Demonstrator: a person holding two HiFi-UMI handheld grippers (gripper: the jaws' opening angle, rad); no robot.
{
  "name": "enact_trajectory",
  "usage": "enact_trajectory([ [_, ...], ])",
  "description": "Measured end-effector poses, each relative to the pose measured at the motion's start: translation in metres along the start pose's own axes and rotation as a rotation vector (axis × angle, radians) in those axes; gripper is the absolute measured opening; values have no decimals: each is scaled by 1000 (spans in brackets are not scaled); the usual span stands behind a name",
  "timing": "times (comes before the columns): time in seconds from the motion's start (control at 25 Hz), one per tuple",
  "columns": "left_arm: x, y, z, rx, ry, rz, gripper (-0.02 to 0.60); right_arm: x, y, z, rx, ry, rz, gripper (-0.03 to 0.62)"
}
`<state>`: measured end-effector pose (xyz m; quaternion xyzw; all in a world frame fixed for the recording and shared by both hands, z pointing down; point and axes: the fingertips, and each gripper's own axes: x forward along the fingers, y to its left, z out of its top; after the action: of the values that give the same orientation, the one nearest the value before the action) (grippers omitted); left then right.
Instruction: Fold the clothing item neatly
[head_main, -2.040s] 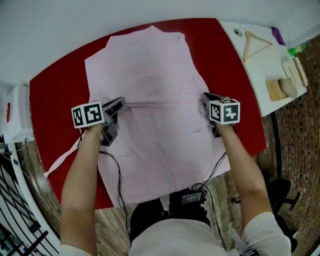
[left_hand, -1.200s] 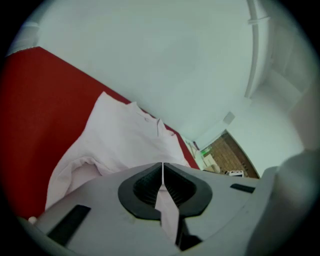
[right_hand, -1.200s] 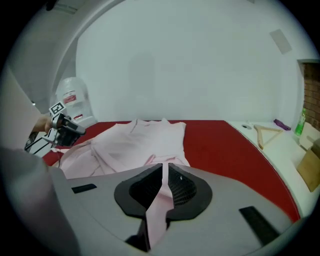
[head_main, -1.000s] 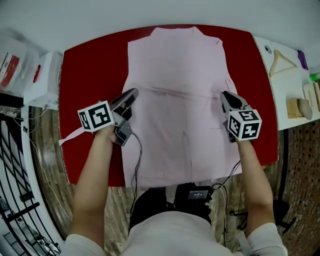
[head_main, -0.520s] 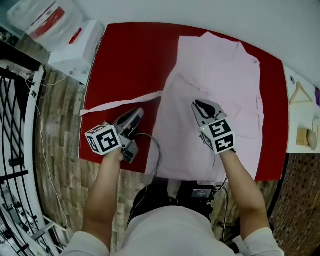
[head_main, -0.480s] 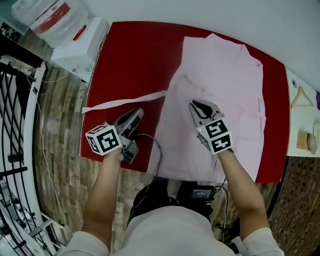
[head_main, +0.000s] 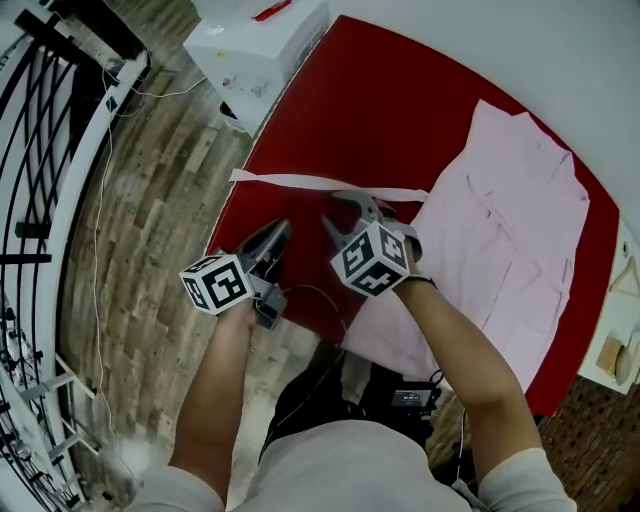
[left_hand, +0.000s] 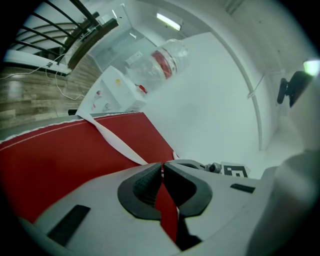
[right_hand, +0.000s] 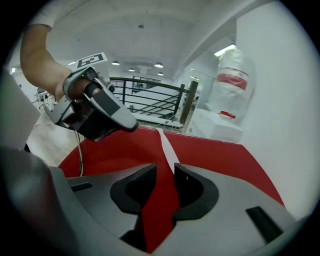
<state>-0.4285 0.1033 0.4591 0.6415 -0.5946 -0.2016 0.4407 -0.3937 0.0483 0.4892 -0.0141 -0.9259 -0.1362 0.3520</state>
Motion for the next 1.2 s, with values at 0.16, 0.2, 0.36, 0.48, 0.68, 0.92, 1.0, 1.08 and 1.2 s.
enact_trajectory([
  [0.16,-22,21,8,-36,-43,26,6,49,10,29,-33,5,57,98],
  [0.2,-26,25,9,-43,-53,30,6,60,8,36,-26,4,64,101],
  [0.36,-38,33,14,-61,-73,35,6,102,-3,47,4,48,102,109],
  [0.48,-42,35,11,-71,-75,32,6,122,-4,37,89,117,188,106],
  [0.68,-44,40,6,-106,-85,30,6,108,9,43,50,111,225,29],
  [0.92,-51,55,11,-143,-111,53,6,80,63,41,-178,37,175,28],
  [1.0,-54,58,15,-147,-123,60,6,70,79,33,-202,25,177,28],
  [1.08,-59,61,16,-149,-131,74,7,60,93,25,-211,23,192,28],
  [1.2,-64,61,17,-151,-137,78,6,49,105,17,-226,24,213,31],
])
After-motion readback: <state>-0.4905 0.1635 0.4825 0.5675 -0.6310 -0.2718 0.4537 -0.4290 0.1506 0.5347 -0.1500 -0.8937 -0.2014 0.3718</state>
